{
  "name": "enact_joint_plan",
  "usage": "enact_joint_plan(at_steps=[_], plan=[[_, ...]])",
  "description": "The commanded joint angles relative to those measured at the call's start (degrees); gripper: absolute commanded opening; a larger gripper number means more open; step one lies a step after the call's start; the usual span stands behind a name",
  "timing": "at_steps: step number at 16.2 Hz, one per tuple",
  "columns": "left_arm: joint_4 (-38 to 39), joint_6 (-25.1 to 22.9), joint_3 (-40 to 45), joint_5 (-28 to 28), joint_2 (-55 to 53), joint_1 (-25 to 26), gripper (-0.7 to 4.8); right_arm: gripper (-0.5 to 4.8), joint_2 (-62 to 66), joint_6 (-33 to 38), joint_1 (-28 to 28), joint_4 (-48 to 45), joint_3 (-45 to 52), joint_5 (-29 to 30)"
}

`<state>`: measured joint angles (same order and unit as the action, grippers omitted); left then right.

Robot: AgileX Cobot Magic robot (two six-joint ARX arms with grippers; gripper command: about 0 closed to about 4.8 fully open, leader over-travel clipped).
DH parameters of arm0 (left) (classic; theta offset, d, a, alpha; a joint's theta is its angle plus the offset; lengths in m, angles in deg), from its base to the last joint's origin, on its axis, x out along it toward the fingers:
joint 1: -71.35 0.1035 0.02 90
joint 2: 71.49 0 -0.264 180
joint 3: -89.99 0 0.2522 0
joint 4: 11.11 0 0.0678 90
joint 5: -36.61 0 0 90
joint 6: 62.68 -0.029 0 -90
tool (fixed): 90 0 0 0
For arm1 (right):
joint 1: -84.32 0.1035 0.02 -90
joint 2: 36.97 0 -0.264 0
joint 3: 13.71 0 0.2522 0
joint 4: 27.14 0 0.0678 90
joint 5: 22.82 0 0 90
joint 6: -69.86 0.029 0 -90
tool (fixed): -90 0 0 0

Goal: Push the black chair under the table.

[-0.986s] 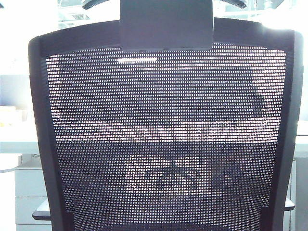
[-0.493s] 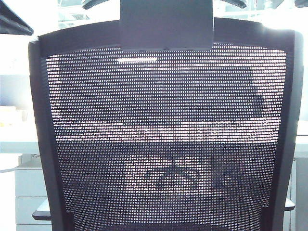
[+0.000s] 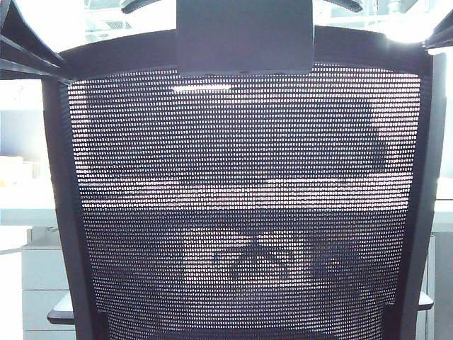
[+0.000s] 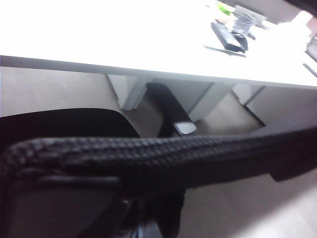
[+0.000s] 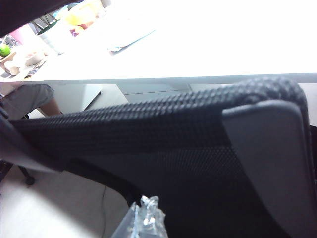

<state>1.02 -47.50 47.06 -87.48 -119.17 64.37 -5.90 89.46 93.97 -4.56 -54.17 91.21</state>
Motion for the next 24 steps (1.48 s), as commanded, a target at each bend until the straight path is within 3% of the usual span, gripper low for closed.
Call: enact_joint_plan(at_steps=[1, 13, 24], plan=[[-1.9, -0.2, 0.0, 0.5, -1.1, 0.0, -0.06, -0.03, 3.7, -0.3, 0.0, -6.0, -0.2, -0.4], [-4.5, -0.4, 0.0, 3.1, -4.3, 0.0, -0.06, -0.03, 14.5, -0.3, 0.1, -15.6, -0.3, -3.0], [-5.8, -1.2, 0.0, 5.0, -5.9, 0.0, -0.06, -0.03, 19.2, -0.3, 0.1, -18.1, -0.3, -5.7]])
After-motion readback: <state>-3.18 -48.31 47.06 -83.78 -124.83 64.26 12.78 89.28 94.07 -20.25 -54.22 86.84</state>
